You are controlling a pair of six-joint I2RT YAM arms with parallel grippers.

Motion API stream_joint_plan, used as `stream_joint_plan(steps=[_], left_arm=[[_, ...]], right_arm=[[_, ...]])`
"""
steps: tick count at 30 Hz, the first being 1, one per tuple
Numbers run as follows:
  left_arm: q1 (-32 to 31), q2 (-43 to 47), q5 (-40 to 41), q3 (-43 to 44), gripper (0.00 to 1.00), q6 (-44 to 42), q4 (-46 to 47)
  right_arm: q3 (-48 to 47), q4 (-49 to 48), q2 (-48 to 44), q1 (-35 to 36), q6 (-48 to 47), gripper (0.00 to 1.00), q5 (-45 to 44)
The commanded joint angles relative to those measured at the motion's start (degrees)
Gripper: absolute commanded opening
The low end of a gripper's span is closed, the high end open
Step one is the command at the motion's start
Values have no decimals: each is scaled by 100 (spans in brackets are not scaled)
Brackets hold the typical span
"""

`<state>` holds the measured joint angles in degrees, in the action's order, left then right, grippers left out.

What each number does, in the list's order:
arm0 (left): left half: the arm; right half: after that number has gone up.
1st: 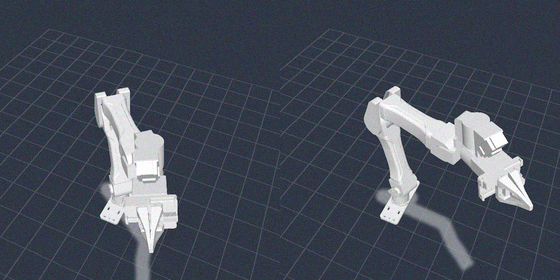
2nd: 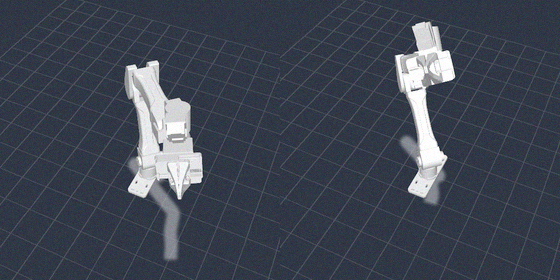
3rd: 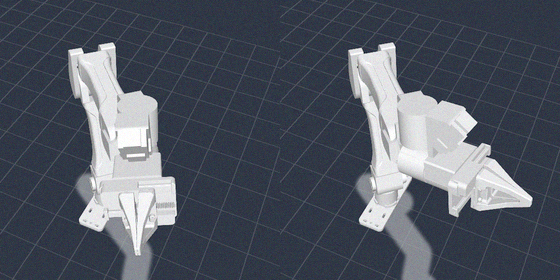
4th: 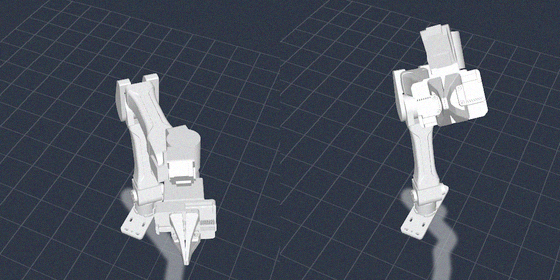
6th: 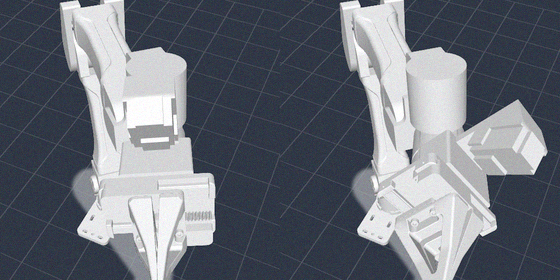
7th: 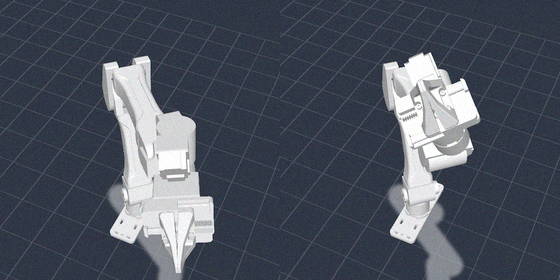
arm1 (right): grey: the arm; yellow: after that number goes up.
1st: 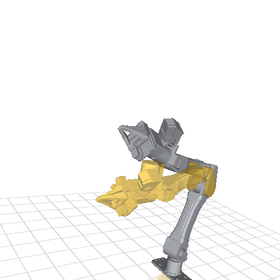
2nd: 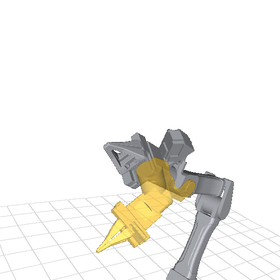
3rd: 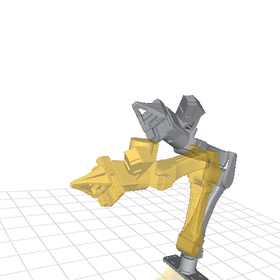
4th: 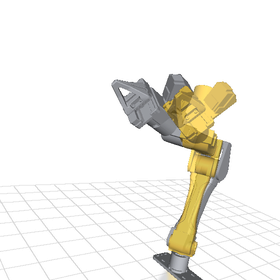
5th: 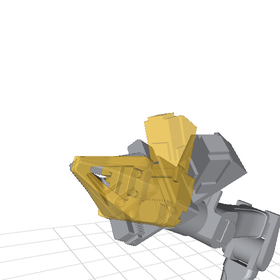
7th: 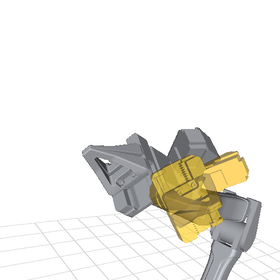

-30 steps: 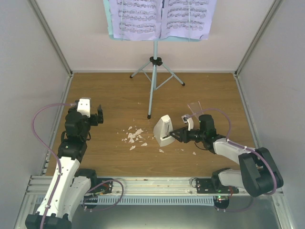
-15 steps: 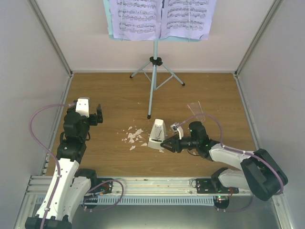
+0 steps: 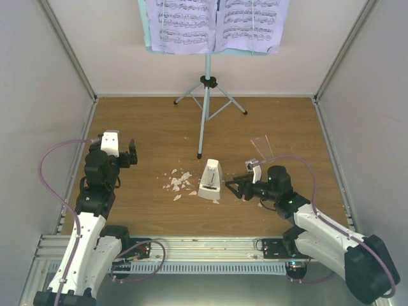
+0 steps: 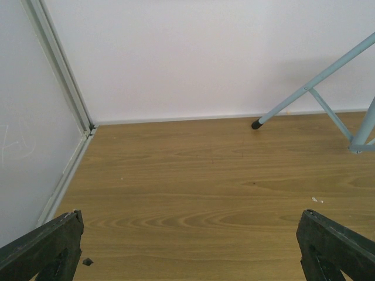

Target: Pack up the instrument practice props

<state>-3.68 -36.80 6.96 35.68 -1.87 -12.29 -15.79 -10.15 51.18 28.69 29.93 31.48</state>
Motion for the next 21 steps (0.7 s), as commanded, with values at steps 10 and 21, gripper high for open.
stream_joint_plan(steps=[10,21], left_arm=[[-33,86,52,115,99,95,167],[-28,273,215,47,99,56,210]], right_arm=[[129,-349,1338,52,238,44,-483],[-105,-957,2103,787,567,39,-748]])
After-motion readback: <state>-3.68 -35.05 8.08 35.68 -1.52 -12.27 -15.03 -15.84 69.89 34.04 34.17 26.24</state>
